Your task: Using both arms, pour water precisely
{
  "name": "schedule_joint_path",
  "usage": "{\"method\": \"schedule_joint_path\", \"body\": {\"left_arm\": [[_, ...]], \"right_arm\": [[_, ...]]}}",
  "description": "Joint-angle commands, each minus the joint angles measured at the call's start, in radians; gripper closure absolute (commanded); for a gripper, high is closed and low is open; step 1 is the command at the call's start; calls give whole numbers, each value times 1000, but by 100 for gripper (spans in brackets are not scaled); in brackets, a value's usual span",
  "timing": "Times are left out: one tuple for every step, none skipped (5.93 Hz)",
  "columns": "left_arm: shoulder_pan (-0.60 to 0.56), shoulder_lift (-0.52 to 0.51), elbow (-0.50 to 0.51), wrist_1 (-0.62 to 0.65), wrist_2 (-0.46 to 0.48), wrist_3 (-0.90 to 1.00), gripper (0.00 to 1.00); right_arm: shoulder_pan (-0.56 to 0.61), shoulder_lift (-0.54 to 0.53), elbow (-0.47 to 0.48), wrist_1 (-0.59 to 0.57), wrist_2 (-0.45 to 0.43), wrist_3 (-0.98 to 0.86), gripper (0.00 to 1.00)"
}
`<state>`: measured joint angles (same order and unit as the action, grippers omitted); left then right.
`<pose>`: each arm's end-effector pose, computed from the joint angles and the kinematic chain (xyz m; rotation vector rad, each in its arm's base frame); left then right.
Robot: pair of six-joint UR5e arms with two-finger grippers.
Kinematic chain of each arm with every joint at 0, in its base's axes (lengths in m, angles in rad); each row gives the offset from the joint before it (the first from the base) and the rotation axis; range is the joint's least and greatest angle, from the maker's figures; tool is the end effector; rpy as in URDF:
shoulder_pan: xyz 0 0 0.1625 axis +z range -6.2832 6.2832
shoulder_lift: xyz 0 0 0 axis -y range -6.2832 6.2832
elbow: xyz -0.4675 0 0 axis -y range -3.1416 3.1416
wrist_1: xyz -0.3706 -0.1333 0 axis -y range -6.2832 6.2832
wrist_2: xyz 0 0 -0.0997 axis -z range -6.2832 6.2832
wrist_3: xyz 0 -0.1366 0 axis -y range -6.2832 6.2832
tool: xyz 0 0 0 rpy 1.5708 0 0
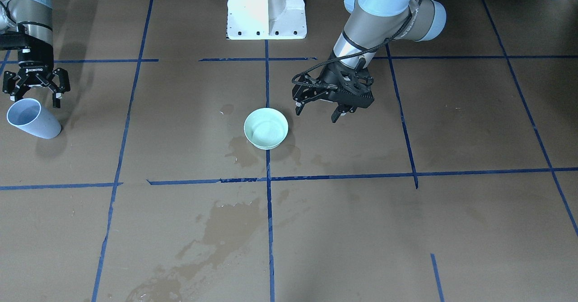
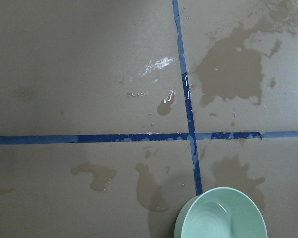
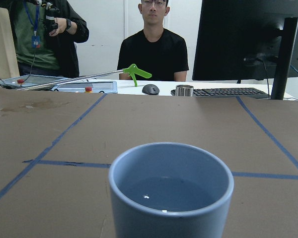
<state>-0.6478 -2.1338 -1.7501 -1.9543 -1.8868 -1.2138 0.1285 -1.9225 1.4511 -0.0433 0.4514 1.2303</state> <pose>0.4896 -0.4844 0.2732 0.2901 1.1125 -0.0802 -0.2350 -0.2887 0.7122 1.1888 -0.6731 0.4111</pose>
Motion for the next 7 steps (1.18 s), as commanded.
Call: {"method": "schedule_joint_path", "body": {"left_arm": [[0,0,0,0,0,0,0],[0,0,0,0,0,0,0],[0,2,0,0,0,0,0],[2,3,0,0,0,0,0],[2,5,0,0,0,0,0],[2,5,0,0,0,0,0],[0,5,0,0,0,0,0]], "right_arm": [[48,23,-21,3,42,-31,1],[57,31,-23,3,56,-37,1],[72,33,-28,3,70,-44,1],[97,45,-28,2,94,-54,1],[117,62,-28,3,113,-77,1],[118,72,-29,2,113,-80,1],[126,74,-29,2,115,-87,1]]}}
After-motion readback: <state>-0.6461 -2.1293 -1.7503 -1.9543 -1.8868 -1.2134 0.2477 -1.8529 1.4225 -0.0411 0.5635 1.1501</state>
